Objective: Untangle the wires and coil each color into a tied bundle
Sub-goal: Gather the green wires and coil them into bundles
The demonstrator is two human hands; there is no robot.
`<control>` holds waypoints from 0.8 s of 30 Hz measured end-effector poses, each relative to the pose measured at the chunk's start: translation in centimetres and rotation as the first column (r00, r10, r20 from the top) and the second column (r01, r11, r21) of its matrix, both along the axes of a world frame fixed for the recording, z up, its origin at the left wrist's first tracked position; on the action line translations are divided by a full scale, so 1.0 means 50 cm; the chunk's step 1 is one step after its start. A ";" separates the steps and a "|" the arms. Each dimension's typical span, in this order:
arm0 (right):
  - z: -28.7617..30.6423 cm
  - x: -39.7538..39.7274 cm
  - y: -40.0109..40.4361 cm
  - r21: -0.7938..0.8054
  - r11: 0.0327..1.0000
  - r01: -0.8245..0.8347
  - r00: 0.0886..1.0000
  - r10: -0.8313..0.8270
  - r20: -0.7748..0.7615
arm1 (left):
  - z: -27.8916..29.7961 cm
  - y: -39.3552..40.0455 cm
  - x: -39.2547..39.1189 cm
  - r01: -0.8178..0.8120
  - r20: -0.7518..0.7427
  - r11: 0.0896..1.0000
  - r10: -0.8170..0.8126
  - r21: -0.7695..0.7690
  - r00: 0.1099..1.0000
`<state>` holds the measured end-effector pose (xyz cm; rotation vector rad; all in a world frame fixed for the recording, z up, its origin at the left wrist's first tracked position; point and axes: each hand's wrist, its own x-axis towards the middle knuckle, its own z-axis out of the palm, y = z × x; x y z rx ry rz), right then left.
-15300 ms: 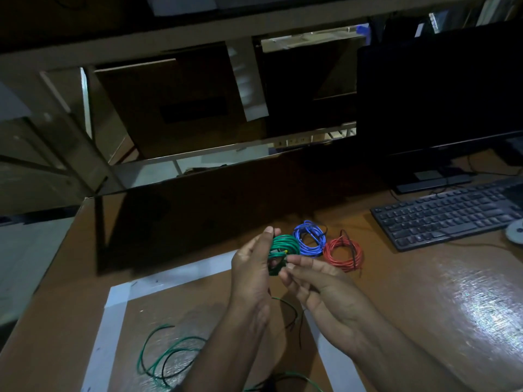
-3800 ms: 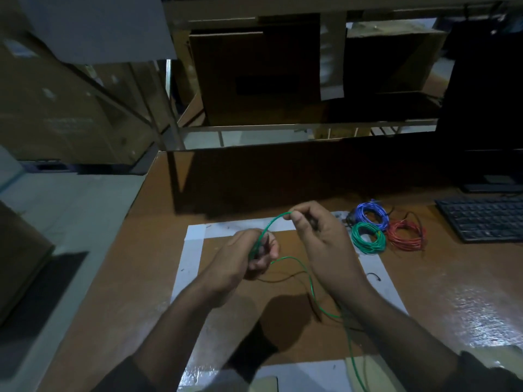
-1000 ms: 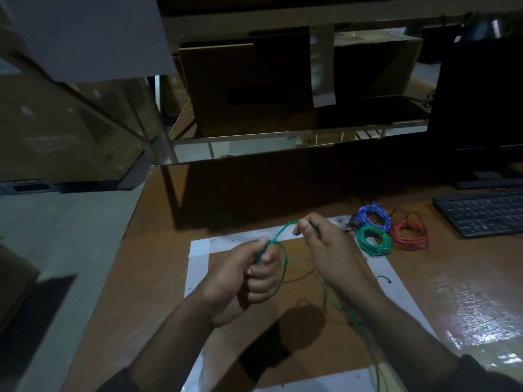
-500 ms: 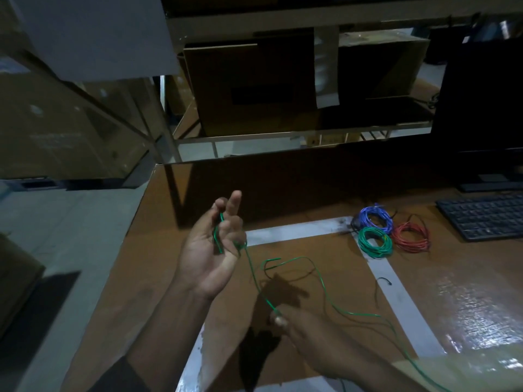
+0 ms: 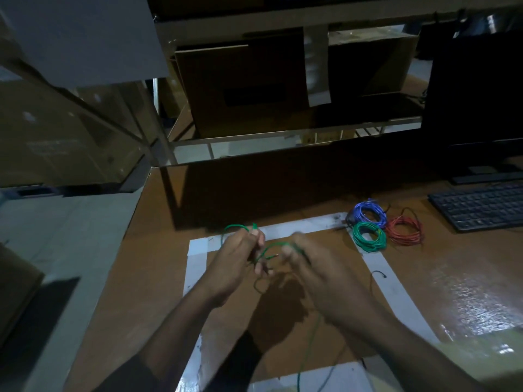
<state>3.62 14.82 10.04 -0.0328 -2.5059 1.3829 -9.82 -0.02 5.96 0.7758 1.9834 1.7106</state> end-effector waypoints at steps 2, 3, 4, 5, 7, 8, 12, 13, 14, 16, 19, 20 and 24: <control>-0.001 -0.033 0.021 0.007 0.988 0.154 0.979 -0.152 -0.135 | 0.009 0.002 0.018 0.082 0.097 0.996 -0.085 0.030 0.992; -0.011 -0.041 0.025 0.013 0.978 0.207 0.971 -0.203 -0.128 | 0.012 -0.001 0.024 0.110 0.156 0.992 -0.118 0.055 0.981; -0.027 -0.056 0.036 0.003 0.967 0.255 0.960 -0.253 -0.116 | 0.016 -0.003 0.030 0.133 0.211 0.988 -0.147 0.078 0.966; -0.028 -0.069 0.050 -0.009 0.959 0.283 0.950 -0.282 -0.133 | 0.020 -0.006 0.035 0.157 0.255 0.983 -0.178 0.099 0.950; -0.028 -0.081 0.064 -0.055 0.947 0.318 0.938 -0.322 -0.130 | 0.030 -0.010 0.044 0.214 0.341 0.964 -0.258 0.160 0.904; -0.034 -0.083 0.067 -0.072 0.950 0.303 0.942 -0.310 -0.127 | 0.037 -0.012 0.048 0.240 0.394 0.945 -0.311 0.221 0.865; -0.067 -0.084 0.052 -0.038 0.970 0.239 0.969 -0.241 -0.058 | 0.057 -0.024 0.039 0.207 0.563 0.793 -0.564 0.572 0.604; -0.080 -0.084 0.048 -0.059 0.973 0.225 0.974 -0.227 -0.026 | 0.060 -0.027 0.031 0.183 0.567 0.739 -0.629 0.649 0.531; -0.099 -0.082 0.044 -0.090 0.971 0.220 0.976 -0.219 0.015 | 0.062 -0.029 0.024 0.155 0.556 0.686 -0.684 0.711 0.473; -0.137 -0.065 0.031 -0.130 0.977 0.172 0.979 -0.154 0.133 | 0.061 -0.030 0.011 0.087 0.519 0.607 -0.738 0.790 0.431; -0.170 -0.030 -0.001 -0.174 0.983 0.066 0.952 -0.009 0.306 | 0.062 -0.026 0.002 -0.068 0.543 0.599 -0.665 0.798 0.513; -0.175 -0.019 -0.010 -0.170 0.985 0.023 0.937 0.038 0.346 | 0.065 -0.025 -0.001 -0.130 0.566 0.610 -0.606 0.781 0.558; -0.182 0.007 -0.034 0.022 0.984 -0.178 0.906 0.155 0.393 | 0.084 -0.018 -0.022 -0.262 0.558 0.639 -0.317 0.723 0.767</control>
